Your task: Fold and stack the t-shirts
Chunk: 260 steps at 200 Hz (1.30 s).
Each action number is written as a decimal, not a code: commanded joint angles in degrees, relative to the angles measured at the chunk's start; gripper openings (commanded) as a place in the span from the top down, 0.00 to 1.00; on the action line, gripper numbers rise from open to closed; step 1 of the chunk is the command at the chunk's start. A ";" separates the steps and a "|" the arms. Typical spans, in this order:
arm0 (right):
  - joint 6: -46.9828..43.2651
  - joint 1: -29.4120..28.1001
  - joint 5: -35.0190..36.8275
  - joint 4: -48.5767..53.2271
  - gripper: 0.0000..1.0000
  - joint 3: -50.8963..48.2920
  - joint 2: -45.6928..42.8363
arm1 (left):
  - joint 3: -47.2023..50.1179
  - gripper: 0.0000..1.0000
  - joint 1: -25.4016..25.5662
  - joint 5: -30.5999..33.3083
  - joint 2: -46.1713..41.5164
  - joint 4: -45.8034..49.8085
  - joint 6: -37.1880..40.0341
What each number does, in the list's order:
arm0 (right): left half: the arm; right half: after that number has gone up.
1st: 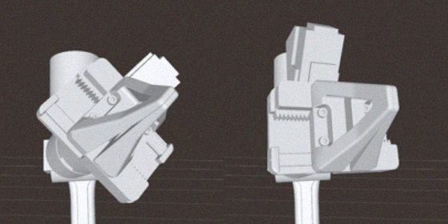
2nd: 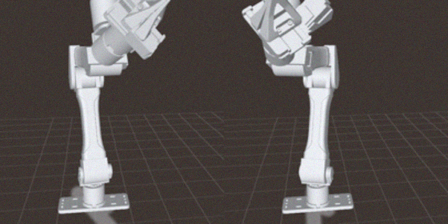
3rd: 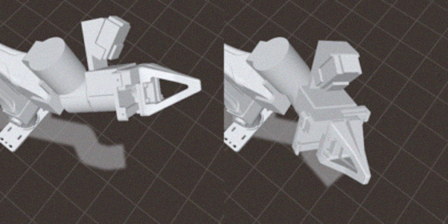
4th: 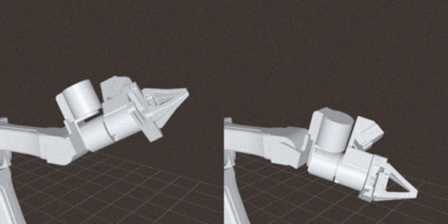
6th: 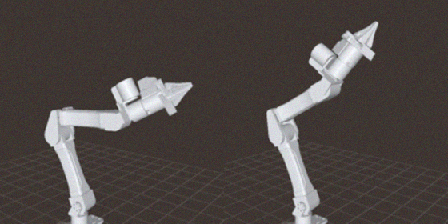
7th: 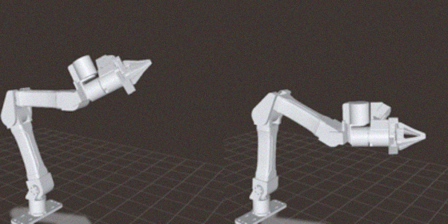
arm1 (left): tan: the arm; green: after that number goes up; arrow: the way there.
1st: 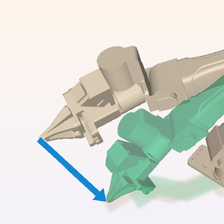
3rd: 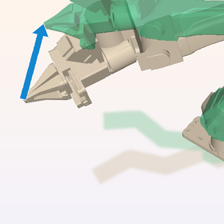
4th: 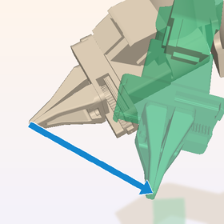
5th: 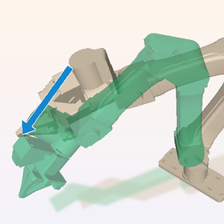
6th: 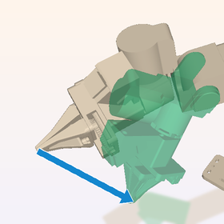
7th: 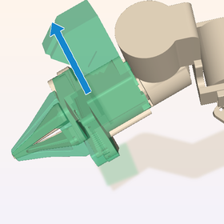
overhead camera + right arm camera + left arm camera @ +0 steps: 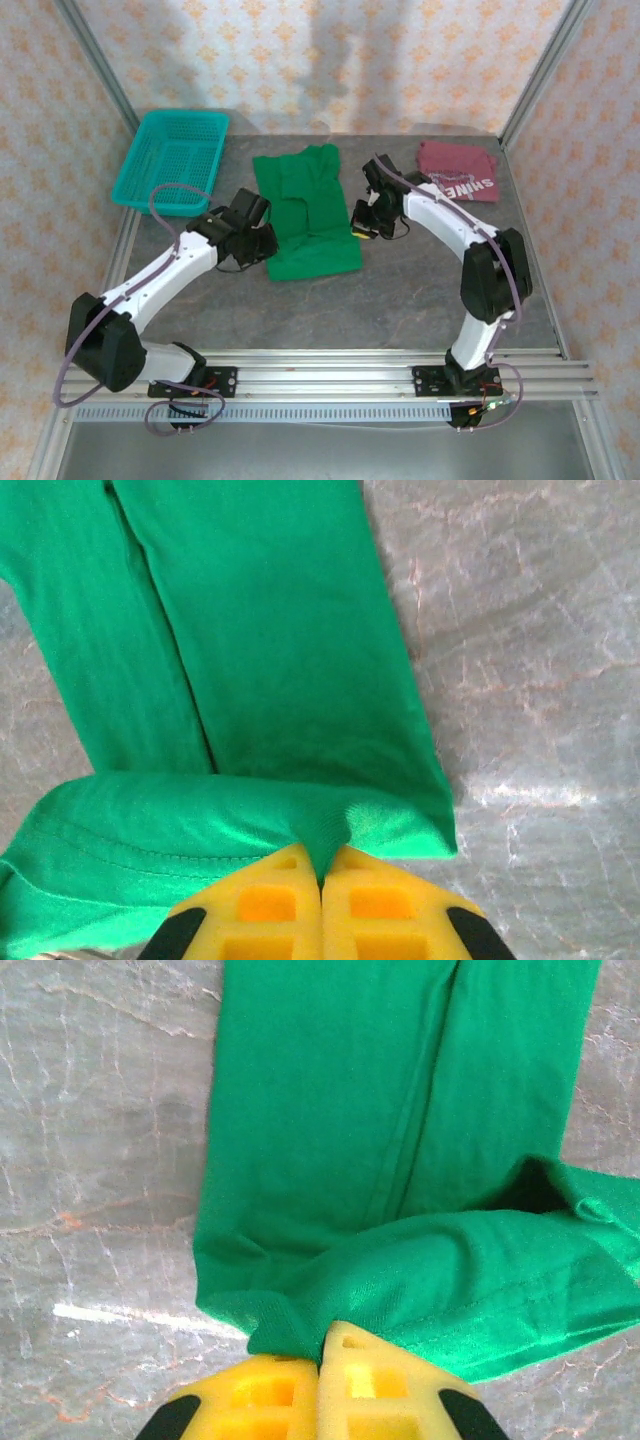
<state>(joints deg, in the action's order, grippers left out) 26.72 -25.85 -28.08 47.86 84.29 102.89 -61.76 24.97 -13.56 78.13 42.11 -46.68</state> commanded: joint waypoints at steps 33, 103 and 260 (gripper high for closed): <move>-2.65 1.64 0.48 3.79 1.00 10.53 8.51 | -6.02 1.00 -4.80 -2.60 6.45 1.00 6.62; -3.34 3.07 0.33 7.59 1.00 22.42 19.55 | -13.05 1.00 -9.09 -5.30 17.33 -0.24 10.27; 11.53 9.83 -16.78 -7.78 0.32 56.83 32.26 | -55.08 0.38 -14.78 -5.96 32.78 5.37 6.56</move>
<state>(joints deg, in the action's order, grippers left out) 35.51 -17.65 -41.45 49.47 145.58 149.62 -110.37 10.74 -20.84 119.63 46.65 -36.14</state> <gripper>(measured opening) 0.640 0.566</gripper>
